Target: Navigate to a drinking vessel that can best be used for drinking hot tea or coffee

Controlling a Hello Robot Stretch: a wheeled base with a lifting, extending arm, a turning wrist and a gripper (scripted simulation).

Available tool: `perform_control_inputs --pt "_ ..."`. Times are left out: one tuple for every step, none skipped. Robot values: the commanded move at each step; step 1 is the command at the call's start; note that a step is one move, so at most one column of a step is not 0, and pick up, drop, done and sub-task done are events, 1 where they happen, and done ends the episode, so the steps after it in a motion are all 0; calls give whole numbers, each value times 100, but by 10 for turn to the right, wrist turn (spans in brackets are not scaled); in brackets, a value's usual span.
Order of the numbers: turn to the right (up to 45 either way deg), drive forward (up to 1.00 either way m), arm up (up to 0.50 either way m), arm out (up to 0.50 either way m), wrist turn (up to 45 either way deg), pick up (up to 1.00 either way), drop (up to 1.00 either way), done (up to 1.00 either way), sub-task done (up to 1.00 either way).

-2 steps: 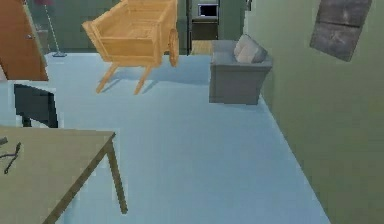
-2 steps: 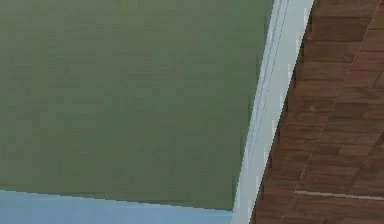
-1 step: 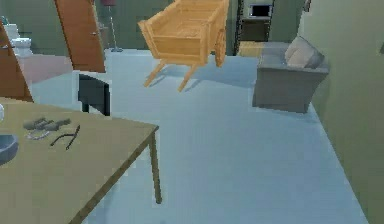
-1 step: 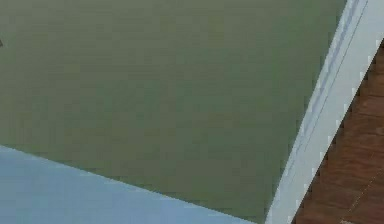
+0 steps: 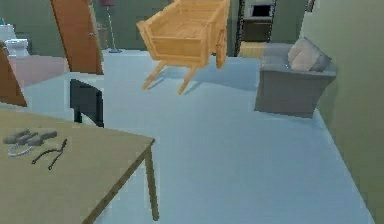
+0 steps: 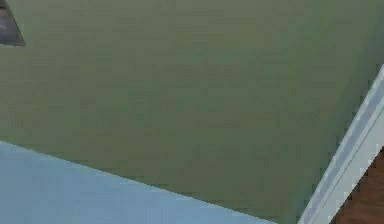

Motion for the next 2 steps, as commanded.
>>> perform_control_inputs --pt "150 0 0 0 0 0 0 0 0" --pt "0 100 0 0 0 0 0 0 0"
